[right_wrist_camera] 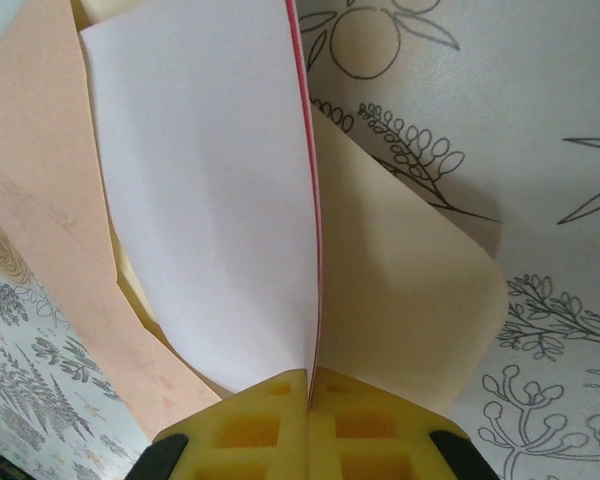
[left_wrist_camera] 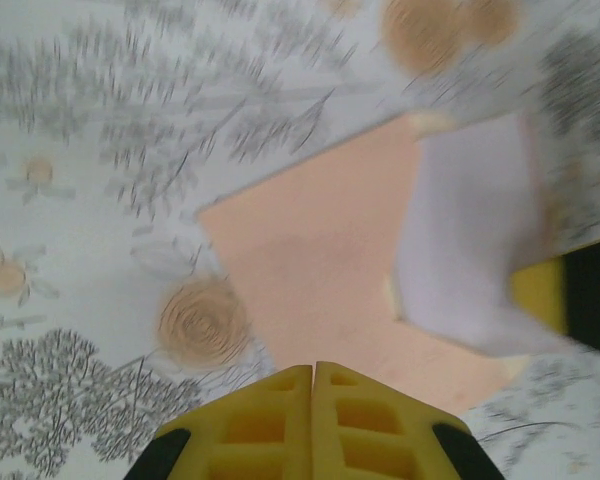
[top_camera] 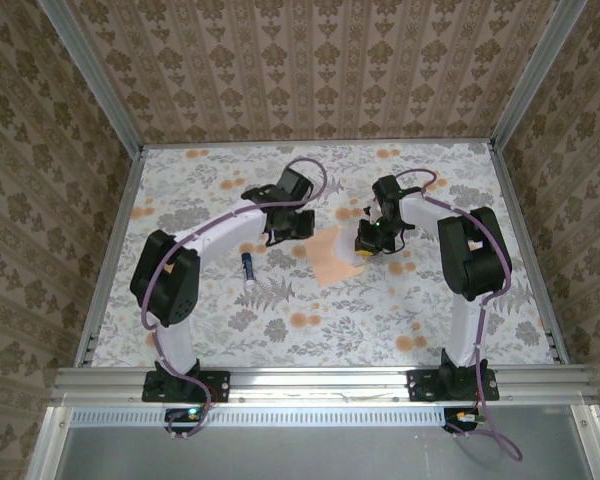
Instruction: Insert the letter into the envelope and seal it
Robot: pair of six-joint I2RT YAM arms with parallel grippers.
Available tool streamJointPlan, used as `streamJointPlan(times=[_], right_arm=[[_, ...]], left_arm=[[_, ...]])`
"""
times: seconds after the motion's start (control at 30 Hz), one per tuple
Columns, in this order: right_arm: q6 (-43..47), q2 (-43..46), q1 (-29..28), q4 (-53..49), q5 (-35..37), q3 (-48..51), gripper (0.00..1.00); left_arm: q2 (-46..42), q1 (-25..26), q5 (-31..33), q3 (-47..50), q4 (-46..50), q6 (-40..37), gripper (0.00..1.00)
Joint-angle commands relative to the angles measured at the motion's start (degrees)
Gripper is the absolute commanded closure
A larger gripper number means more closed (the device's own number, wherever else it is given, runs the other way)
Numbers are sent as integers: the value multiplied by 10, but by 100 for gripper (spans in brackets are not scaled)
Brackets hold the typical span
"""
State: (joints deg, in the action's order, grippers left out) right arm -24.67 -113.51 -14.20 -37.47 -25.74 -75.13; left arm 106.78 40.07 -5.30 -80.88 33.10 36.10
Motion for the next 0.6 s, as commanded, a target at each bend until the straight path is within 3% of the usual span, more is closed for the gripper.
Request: streamJointPlan(times=[0.0,0.57], right_arm=[[-4,11,-1,-11,18,6,100],[-8,24,-1,0,12,24,100]], left_arm=[[31,4,6,24,21,22,100],[123,17,1,-35,-10,26,100]])
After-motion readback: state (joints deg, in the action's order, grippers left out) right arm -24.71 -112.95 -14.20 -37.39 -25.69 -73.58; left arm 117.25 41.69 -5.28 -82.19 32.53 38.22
